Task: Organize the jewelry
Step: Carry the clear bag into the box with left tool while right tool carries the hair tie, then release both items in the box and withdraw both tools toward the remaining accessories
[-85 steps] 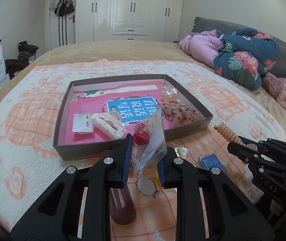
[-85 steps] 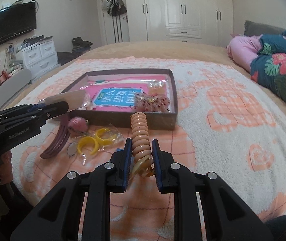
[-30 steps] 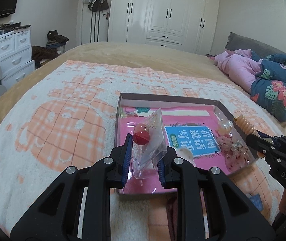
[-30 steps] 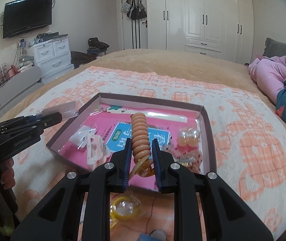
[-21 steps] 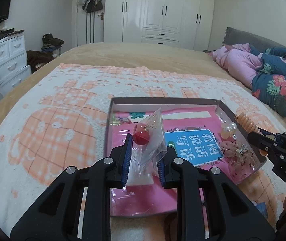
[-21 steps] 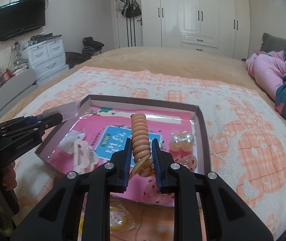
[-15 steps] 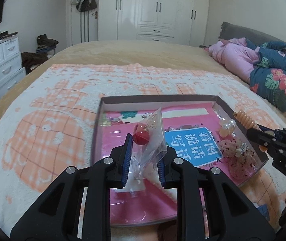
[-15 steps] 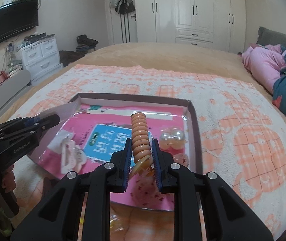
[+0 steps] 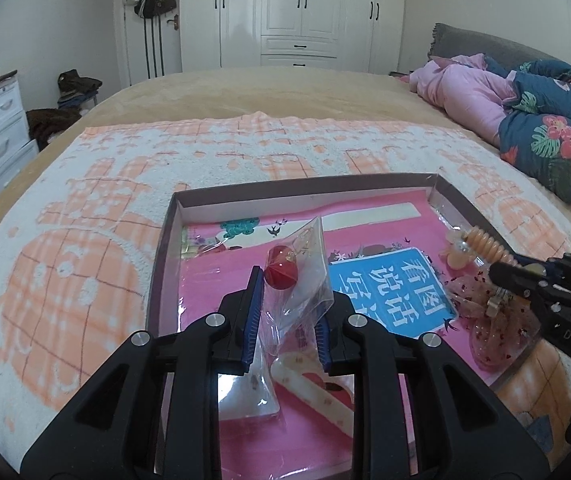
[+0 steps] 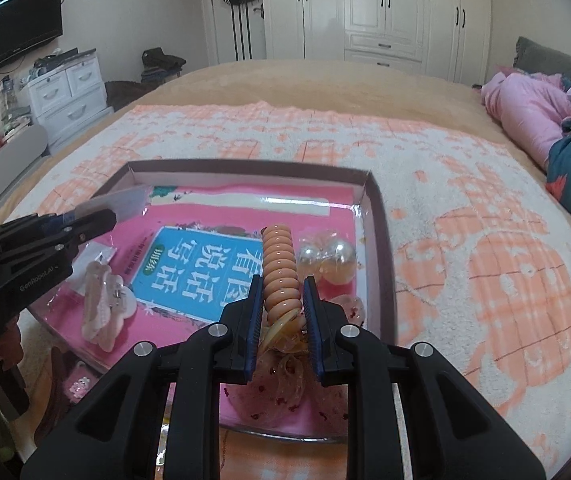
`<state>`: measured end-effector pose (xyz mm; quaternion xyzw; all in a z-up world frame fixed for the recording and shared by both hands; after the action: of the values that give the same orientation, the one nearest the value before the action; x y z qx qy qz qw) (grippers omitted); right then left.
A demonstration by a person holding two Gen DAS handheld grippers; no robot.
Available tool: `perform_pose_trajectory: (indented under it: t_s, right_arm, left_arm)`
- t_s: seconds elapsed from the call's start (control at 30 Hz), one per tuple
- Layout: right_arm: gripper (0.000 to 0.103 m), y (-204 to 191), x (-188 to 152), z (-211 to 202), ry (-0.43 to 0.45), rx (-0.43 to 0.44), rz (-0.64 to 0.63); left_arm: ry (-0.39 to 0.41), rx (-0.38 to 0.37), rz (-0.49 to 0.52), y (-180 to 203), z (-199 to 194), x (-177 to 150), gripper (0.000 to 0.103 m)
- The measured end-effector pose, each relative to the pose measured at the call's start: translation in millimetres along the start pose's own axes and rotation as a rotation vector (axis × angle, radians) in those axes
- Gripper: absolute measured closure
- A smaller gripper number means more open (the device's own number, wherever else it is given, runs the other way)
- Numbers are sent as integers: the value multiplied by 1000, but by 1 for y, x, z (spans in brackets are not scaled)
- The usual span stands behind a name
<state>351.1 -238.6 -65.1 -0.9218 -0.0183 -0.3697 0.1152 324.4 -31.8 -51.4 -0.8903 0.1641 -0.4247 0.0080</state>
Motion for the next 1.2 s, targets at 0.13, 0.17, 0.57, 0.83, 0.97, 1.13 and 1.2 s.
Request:
perform_pose_trajectory:
  t_s: [0.13, 0.17, 0.57, 0.83, 0.97, 1.13, 1.2]
  right_arm:
    - [83, -1, -3, 11, -33, 2, 2]
    - [83, 0, -4, 12, -39, 5, 9]
    - [80, 0, -9, 9, -35, 12, 32]
    - [61, 1, -11, -5, -4, 24, 47]
    - [54, 4, -13, -12, 3, 39, 74]
    - [45, 3, -13, -24, 31, 50, 86]
    - [43, 3, -14, -29, 45, 53, 88]
  left_arm:
    - [5, -6, 9, 2, 1, 0, 86]
    - [3, -8, 13, 3, 2, 0, 86]
    - [13, -6, 3, 6, -3, -3, 86]
    - [35, -1, -23, 6, -15, -5, 86]
    - [51, 4, -56, 0, -26, -7, 84]
    - [77, 17, -76, -5, -43, -8, 81]
    - [90, 21, -82, -6, -50, -9, 79]
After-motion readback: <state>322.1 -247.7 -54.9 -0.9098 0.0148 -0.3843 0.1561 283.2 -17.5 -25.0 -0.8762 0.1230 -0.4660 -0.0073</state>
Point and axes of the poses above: each gripper's, at about its wrist camera, not at the fingertips, and z roughly the way its jaws point, y to its right, x to its top, the point moved 2 cm from there along z, roughly the way its jaws point, and after that the axes turned 13 degrees about z, right-handed, at the moved point
